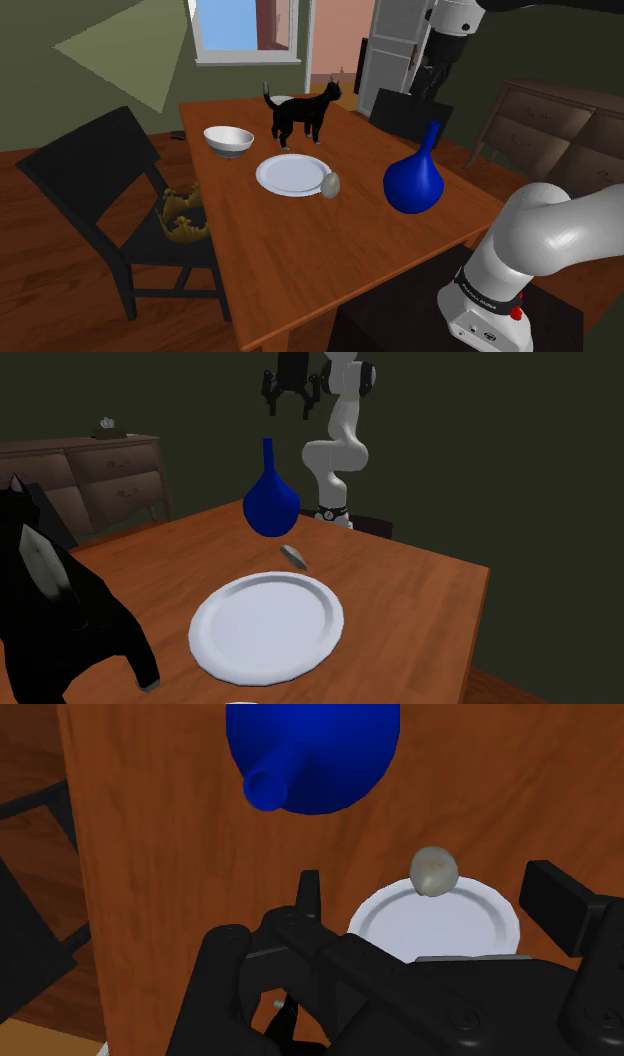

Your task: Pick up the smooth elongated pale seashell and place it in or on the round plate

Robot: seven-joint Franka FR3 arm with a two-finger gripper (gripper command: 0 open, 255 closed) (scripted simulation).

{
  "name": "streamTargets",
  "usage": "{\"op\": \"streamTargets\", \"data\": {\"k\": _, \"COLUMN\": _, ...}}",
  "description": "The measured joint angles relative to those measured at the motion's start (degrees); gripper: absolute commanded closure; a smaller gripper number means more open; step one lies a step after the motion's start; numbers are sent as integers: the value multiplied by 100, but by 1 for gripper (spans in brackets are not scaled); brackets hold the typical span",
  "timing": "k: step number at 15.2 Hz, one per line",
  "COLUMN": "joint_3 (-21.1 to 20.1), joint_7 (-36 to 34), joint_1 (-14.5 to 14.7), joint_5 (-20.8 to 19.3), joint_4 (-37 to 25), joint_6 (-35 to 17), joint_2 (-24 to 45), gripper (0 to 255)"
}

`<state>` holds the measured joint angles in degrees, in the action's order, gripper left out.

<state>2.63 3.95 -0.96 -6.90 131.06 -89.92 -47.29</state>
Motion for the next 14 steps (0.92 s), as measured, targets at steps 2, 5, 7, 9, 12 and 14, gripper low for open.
{"op": "streamTargets", "data": {"k": 2, "joint_3": 57, "joint_7": 124, "joint_1": 44, "joint_5": -19, "joint_4": 26, "joint_6": -84, "joint_2": 69, "gripper": 0}}
{"op": "streamTargets", "data": {"k": 5, "joint_3": 339, "joint_7": 818, "joint_1": 287, "joint_5": -98, "joint_4": 161, "joint_6": -507, "joint_2": 413, "gripper": 0}}
{"op": "streamTargets", "data": {"k": 7, "joint_3": 558, "joint_7": 1369, "joint_1": 464, "joint_5": -151, "joint_4": 263, "joint_6": -823, "joint_2": 667, "gripper": 0}}
{"op": "streamTargets", "data": {"k": 9, "joint_3": 757, "joint_7": 1924, "joint_1": 660, "joint_5": -168, "joint_4": 232, "joint_6": -1097, "joint_2": 1020, "gripper": 0}}
{"op": "streamTargets", "data": {"k": 12, "joint_3": 1051, "joint_7": 2788, "joint_1": 933, "joint_5": -179, "joint_4": 287, "joint_6": -1519, "joint_2": 1472, "gripper": 0}}
{"op": "streamTargets", "data": {"k": 14, "joint_3": 1229, "joint_7": 3357, "joint_1": 1126, "joint_5": -151, "joint_4": 310, "joint_6": -1841, "joint_2": 1835, "gripper": 0}}
